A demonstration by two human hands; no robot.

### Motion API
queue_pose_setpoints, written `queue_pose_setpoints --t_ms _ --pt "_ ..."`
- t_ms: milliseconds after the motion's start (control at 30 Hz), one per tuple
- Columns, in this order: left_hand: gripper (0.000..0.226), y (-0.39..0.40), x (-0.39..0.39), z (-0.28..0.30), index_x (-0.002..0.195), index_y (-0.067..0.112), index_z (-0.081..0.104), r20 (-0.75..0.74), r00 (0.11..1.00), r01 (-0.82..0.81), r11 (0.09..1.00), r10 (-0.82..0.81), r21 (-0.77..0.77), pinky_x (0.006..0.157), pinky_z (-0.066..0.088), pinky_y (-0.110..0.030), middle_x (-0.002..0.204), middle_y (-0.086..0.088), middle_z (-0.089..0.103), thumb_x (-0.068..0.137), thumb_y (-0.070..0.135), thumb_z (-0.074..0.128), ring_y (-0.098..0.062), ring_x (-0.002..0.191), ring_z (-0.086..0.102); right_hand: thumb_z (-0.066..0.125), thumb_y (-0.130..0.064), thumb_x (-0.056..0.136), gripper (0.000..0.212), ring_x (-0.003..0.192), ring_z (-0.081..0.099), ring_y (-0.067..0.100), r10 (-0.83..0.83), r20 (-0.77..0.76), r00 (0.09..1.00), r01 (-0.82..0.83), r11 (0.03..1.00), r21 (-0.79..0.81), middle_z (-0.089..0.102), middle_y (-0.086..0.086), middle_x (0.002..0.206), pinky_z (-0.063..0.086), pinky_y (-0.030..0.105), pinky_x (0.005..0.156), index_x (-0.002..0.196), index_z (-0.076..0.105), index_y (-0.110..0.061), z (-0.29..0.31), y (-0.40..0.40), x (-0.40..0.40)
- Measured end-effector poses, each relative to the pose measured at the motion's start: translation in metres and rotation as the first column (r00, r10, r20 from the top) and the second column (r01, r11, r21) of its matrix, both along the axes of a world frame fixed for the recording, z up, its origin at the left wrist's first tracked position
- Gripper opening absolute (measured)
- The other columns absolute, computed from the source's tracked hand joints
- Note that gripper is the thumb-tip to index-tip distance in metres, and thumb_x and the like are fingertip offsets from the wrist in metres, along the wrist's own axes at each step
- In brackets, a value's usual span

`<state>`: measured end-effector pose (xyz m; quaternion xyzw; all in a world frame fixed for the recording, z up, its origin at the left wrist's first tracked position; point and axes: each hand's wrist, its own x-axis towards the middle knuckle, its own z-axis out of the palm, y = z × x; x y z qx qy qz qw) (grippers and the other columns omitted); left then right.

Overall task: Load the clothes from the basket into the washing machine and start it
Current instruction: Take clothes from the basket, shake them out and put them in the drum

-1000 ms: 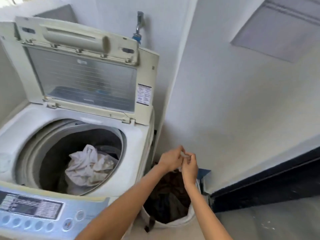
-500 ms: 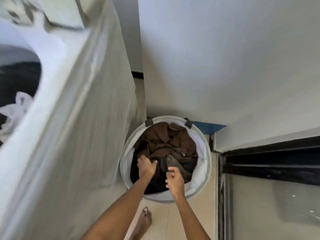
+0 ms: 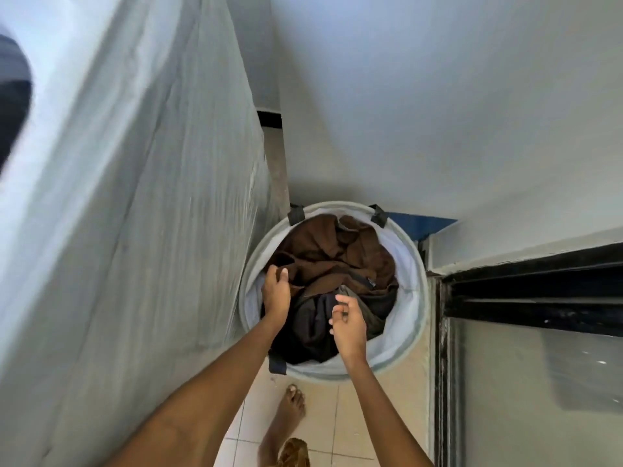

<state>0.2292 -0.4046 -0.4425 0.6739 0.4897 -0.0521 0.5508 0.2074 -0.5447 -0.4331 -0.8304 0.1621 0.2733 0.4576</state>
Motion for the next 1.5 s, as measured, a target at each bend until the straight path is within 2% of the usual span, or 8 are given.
queue_pose_setpoints --t_ms 467,600,733,867,1033,1200,1400,1500 --pt "0.026 -0.037 0.054 0.144 0.072 0.016 0.047 0.414 0.899 0.124 0.990 -0.143 0.071 0.062 0.038 -0.028 0.063 0.007 0.047 0.097 0.024 0.049 -0.006 0.059 0.046 0.075 -0.036 0.076 0.103 0.119 0.045 0.011 0.005 0.235 0.972 -0.004 1.000 -0.004 0.017 -0.003 0.146 0.052 0.037 0.086 0.150 0.005 -0.031 0.093 0.014 0.002" --pt "0.032 -0.035 0.036 0.125 0.064 0.028 0.044 0.317 0.730 0.602 0.790 -0.605 0.121 0.065 0.044 -0.033 0.059 0.009 0.051 0.094 0.034 0.050 -0.006 0.062 0.054 0.069 -0.026 0.081 0.077 0.132 0.038 0.014 -0.099 0.357 0.929 0.131 0.989 -0.068 0.029 -0.002 0.150 0.046 0.031 0.090 0.145 0.025 -0.030 0.094 0.024 0.018" --pt "0.043 -0.019 0.020 0.102 0.059 0.029 0.056 0.307 0.847 0.469 0.882 -0.435 -0.046 0.071 0.046 -0.035 0.059 0.009 0.059 0.098 0.037 0.043 -0.009 0.064 0.058 0.064 -0.015 0.087 0.044 0.128 0.047 0.019 -0.022 0.266 0.964 0.017 1.000 0.024 0.052 0.003 0.134 0.040 0.034 0.107 0.129 0.052 -0.020 0.079 0.027 0.024" --pt "0.033 -0.003 0.009 0.084 0.117 0.021 0.048 0.149 0.981 0.127 0.991 -0.121 -0.037 0.091 0.046 -0.039 0.103 -0.006 0.060 0.092 0.000 0.043 -0.026 0.103 0.058 0.062 -0.031 0.090 0.027 0.119 0.054 0.012 -0.170 0.148 0.974 0.144 0.975 0.171 0.062 -0.003 0.122 0.040 0.038 0.108 0.115 0.064 -0.020 0.079 0.038 0.026" --pt "0.087 0.024 0.009 0.061 0.151 0.019 0.009 -0.063 0.897 0.442 0.886 -0.438 0.139 0.113 0.026 -0.042 0.155 -0.011 0.017 0.085 0.007 0.064 -0.028 0.144 0.017 0.056 -0.019 0.093 0.029 0.101 0.066 0.021 -0.462 -0.102 0.881 0.450 0.751 0.482 0.073 0.009 0.097 0.043 0.044 0.104 0.068 0.063 -0.007 0.093 0.021 0.030" --pt "0.078 0.030 0.034 0.063 0.144 0.028 0.037 0.079 0.706 0.695 0.710 -0.704 0.109 0.117 0.021 -0.038 0.149 -0.010 0.027 0.077 0.020 0.077 -0.025 0.140 0.022 0.050 -0.013 0.094 0.037 0.091 0.068 0.028 -0.398 -0.149 0.905 0.401 0.686 0.607 0.071 0.020 0.083 0.043 0.041 0.099 0.058 0.056 -0.007 0.113 -0.004 0.029" --pt "0.038 0.021 0.057 0.089 0.132 0.013 0.051 0.141 0.804 0.584 0.811 -0.578 -0.009 0.107 0.038 -0.036 0.132 -0.005 0.055 0.096 0.025 0.052 -0.022 0.126 0.049 0.052 -0.020 0.094 0.023 0.108 0.062 0.028 -0.507 -0.128 0.853 0.460 0.611 0.644 0.070 0.012 0.104 0.044 0.041 0.101 0.076 0.063 -0.010 0.128 0.005 0.040" --pt "0.037 0.013 0.048 0.094 0.129 0.010 0.048 0.104 0.877 0.461 0.882 -0.469 0.095 0.099 0.044 -0.042 0.125 -0.012 0.058 0.100 0.032 0.041 -0.029 0.118 0.053 0.063 -0.024 0.089 0.017 0.111 0.059 0.018 -0.498 0.054 0.866 0.433 0.798 0.419 0.066 0.001 0.112 0.044 0.038 0.102 0.105 0.065 -0.016 0.128 0.008 0.046"
